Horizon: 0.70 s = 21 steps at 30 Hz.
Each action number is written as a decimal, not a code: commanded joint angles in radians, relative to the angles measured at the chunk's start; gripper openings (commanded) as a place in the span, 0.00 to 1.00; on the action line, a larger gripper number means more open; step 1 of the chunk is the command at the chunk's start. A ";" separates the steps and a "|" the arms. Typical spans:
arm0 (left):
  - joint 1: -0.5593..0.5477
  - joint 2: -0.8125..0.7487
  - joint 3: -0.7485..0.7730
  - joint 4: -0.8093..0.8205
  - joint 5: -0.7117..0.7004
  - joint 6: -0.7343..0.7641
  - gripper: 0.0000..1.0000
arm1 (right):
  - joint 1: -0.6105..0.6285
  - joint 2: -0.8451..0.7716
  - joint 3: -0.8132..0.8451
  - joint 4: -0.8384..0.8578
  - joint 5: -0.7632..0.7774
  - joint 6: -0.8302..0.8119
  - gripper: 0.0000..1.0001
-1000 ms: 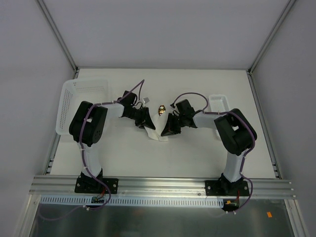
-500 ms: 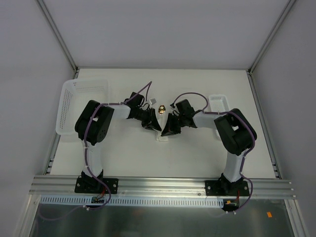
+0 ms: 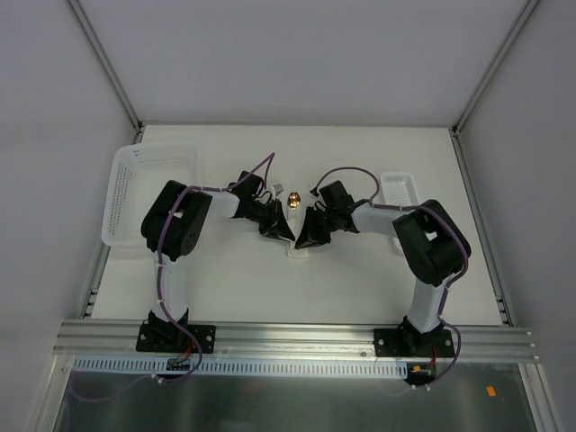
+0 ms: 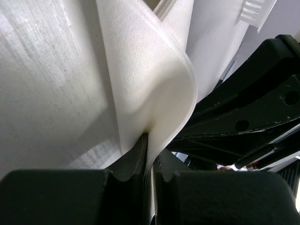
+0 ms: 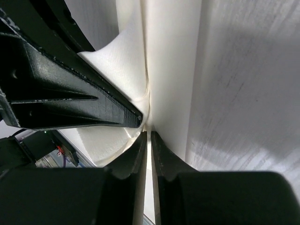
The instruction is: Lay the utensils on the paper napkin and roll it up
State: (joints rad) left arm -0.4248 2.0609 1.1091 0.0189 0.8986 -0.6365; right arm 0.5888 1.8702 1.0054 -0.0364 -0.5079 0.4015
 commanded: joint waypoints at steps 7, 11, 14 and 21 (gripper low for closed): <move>0.006 0.042 -0.022 -0.030 -0.109 0.018 0.04 | -0.004 -0.104 -0.053 -0.143 0.108 -0.039 0.13; 0.008 0.041 -0.023 -0.031 -0.107 0.021 0.04 | -0.006 -0.105 -0.073 -0.137 0.109 -0.043 0.12; 0.009 0.036 -0.022 -0.033 -0.105 0.023 0.04 | -0.006 -0.082 -0.073 -0.131 0.115 -0.046 0.12; 0.008 -0.051 -0.035 0.008 -0.069 0.003 0.04 | -0.004 -0.010 -0.059 -0.137 0.138 -0.050 0.09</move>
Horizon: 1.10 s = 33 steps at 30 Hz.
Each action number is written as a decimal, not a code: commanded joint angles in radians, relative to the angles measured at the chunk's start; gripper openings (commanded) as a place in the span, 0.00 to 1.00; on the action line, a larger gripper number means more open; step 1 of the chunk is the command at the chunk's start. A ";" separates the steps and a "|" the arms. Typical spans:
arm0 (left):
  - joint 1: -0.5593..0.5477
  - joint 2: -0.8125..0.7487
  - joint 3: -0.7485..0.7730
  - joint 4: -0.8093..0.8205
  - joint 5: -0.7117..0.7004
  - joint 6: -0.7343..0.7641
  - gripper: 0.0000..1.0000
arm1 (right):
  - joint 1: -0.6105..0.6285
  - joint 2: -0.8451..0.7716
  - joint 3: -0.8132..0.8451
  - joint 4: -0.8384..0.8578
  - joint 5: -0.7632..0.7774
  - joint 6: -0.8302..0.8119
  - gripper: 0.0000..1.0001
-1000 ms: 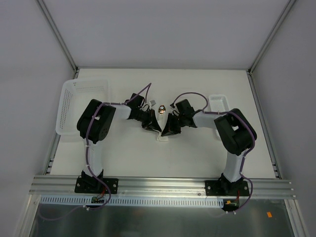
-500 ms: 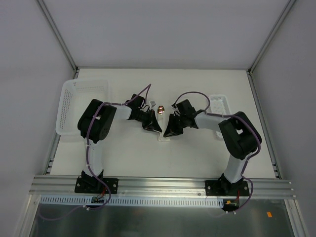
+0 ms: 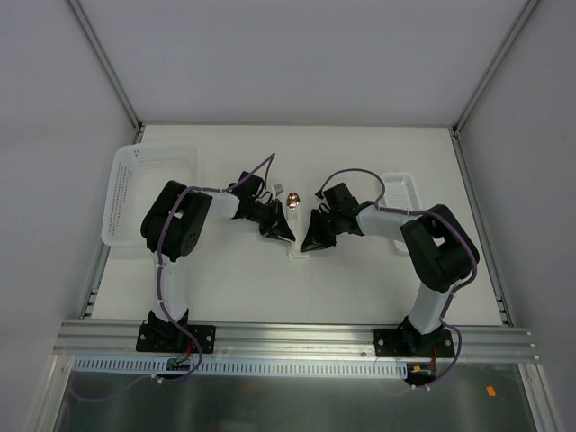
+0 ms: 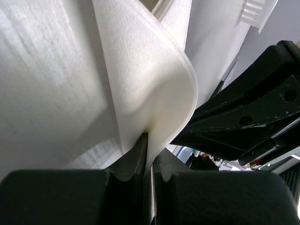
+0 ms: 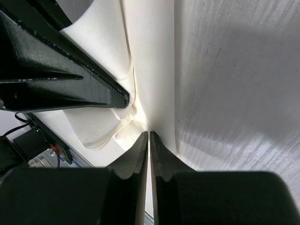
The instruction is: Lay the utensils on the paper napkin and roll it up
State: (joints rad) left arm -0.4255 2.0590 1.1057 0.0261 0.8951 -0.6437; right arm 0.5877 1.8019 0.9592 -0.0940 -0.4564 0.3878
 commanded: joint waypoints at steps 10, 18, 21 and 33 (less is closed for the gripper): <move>-0.015 -0.142 -0.029 0.034 -0.032 -0.057 0.04 | -0.005 0.097 0.013 -0.133 0.107 -0.043 0.04; -0.030 -0.070 0.000 0.115 -0.016 -0.142 0.04 | -0.003 0.100 0.021 -0.145 0.108 -0.055 0.03; -0.039 -0.063 0.002 0.156 -0.005 -0.169 0.04 | -0.003 0.106 0.026 -0.150 0.105 -0.058 0.02; -0.055 -0.080 -0.010 0.224 0.011 -0.217 0.04 | 0.006 0.128 0.047 -0.168 0.108 -0.067 0.00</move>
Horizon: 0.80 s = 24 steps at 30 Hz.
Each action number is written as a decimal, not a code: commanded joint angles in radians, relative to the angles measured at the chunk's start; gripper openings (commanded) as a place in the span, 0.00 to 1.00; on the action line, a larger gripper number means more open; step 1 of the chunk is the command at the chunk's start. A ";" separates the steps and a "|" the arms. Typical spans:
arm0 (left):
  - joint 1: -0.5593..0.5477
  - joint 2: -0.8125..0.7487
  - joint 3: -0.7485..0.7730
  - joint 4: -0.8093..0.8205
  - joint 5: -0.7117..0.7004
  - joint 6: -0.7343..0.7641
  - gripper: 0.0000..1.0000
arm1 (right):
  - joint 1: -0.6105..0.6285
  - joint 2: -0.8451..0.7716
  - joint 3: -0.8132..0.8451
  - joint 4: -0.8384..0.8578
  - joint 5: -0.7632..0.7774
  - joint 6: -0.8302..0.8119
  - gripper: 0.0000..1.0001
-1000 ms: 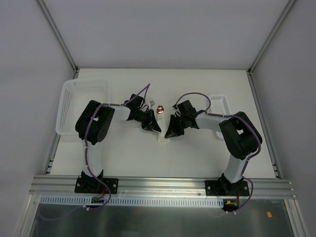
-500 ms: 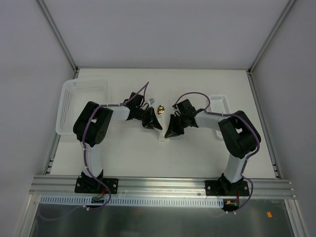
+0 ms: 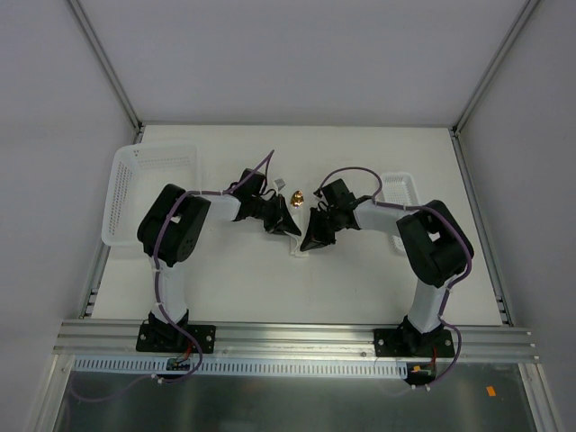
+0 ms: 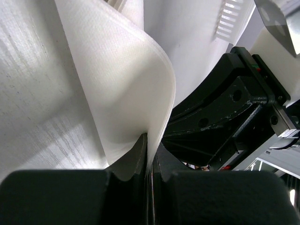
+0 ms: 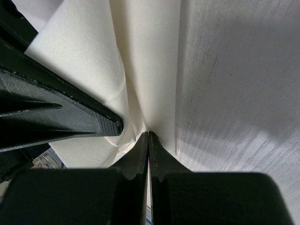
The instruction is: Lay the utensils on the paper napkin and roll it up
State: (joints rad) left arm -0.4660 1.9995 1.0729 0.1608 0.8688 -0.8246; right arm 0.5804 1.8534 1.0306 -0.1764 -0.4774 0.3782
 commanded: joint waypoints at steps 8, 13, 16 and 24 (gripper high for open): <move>-0.022 0.028 0.033 0.106 0.001 -0.042 0.04 | 0.015 0.079 -0.027 -0.086 0.129 -0.059 0.00; -0.029 0.061 0.025 0.158 -0.005 -0.077 0.04 | 0.015 0.084 -0.027 -0.084 0.125 -0.059 0.00; -0.034 0.073 0.019 0.213 -0.001 -0.113 0.04 | 0.015 0.087 -0.024 -0.084 0.123 -0.061 0.00; -0.040 0.079 -0.004 0.307 0.001 -0.165 0.04 | 0.015 0.095 -0.023 -0.084 0.120 -0.064 0.00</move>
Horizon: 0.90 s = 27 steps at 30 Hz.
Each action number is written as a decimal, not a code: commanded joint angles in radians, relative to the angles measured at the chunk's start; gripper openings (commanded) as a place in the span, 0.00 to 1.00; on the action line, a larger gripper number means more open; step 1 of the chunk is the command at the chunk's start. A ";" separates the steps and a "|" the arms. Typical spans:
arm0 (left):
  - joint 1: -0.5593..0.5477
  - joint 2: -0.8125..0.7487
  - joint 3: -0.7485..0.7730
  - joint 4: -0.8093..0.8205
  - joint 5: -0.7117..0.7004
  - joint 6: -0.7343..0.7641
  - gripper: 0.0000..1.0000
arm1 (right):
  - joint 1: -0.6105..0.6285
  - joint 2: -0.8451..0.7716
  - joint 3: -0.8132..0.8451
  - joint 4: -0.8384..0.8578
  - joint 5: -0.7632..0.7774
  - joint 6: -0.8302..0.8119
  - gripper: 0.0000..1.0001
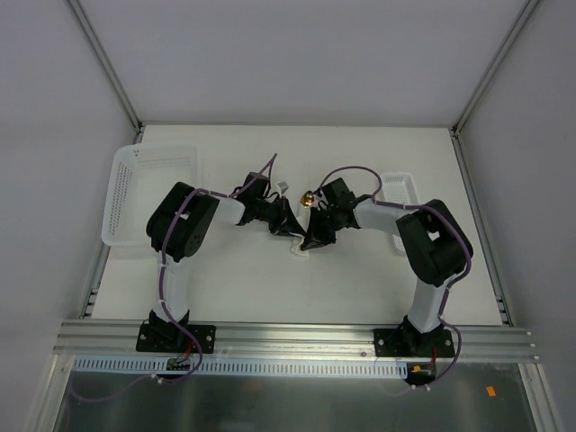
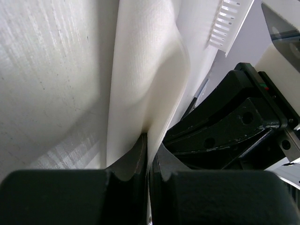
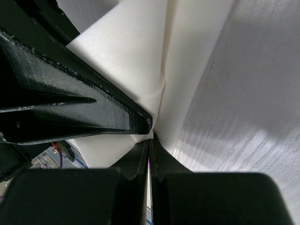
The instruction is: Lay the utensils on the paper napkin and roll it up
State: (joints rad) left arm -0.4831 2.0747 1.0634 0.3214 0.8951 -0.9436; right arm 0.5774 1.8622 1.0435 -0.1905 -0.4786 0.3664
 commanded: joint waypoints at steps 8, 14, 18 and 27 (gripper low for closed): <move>-0.025 0.039 0.044 -0.086 -0.162 0.077 0.04 | 0.016 0.045 -0.046 -0.067 0.126 -0.053 0.06; -0.028 0.061 0.059 -0.182 -0.225 0.123 0.07 | 0.007 -0.101 -0.069 -0.067 0.117 -0.046 0.33; -0.032 0.070 0.075 -0.212 -0.245 0.135 0.22 | -0.001 -0.210 -0.100 -0.066 0.123 -0.023 0.46; -0.040 0.084 0.106 -0.251 -0.265 0.149 0.55 | -0.002 -0.250 -0.142 -0.064 0.187 0.046 0.59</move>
State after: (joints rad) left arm -0.5179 2.0926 1.1824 0.1684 0.8108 -0.8707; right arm 0.5789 1.6333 0.9165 -0.2333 -0.3500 0.3790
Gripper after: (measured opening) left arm 0.524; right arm 0.573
